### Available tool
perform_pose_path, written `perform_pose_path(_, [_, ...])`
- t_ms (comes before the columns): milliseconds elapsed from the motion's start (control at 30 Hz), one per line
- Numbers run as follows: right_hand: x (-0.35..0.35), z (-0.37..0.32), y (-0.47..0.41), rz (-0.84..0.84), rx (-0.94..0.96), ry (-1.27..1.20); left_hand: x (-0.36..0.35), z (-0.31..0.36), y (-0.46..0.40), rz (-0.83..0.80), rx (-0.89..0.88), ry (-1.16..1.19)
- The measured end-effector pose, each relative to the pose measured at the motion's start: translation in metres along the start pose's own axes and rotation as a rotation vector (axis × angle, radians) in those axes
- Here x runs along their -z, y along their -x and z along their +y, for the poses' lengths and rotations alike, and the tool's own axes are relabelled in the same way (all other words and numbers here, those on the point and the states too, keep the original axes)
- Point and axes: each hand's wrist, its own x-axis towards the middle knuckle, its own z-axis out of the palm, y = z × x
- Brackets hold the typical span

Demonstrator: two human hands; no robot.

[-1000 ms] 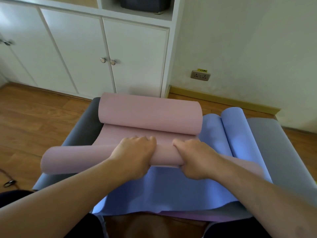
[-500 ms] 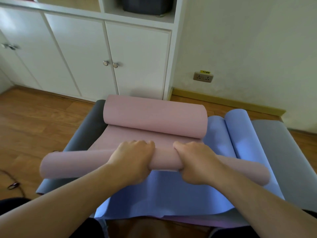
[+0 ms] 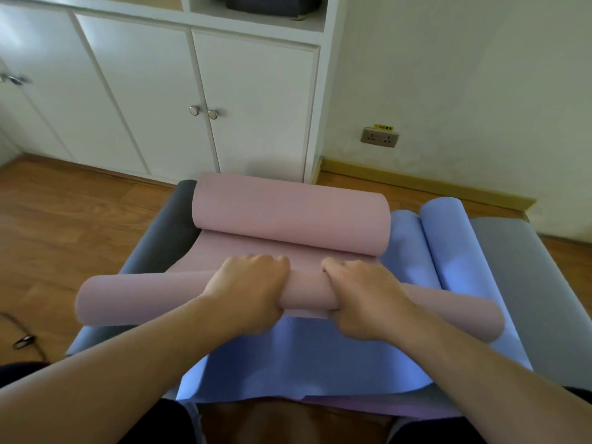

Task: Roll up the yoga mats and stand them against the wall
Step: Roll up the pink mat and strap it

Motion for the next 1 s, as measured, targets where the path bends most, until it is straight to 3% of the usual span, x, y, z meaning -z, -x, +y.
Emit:
perform_pose_path(100, [0.003,-0.003,0.004,0.109,0.094,0.08,0.006,-0.009,-0.003,-0.101,0.032,0.115])
perform_pose_path(200, [0.006,-0.007,0.005,0.092,0.067,0.103,0.007,-0.011,-0.002,-0.117,0.027,0.138])
perform_pose_path(400, [0.003,-0.001,0.002,0.002,-0.031,-0.001,0.0,0.0,0.002,0.08,-0.028,-0.039])
perform_pose_path(567, [0.0,-0.002,0.008,0.132,0.099,0.062,-0.001,-0.008,-0.002,-0.042,0.017,0.087])
perform_pose_path(667, [0.002,-0.005,0.008,0.114,0.089,0.084,0.001,-0.01,-0.002,-0.052,0.003,0.12])
perform_pose_path(867, [0.0,-0.003,0.004,-0.008,-0.035,0.016,-0.006,-0.001,0.0,0.15,-0.094,-0.028])
perform_pose_path(1000, [0.0,-0.003,0.008,0.06,0.019,-0.005,-0.009,-0.006,-0.005,0.015,-0.053,0.019])
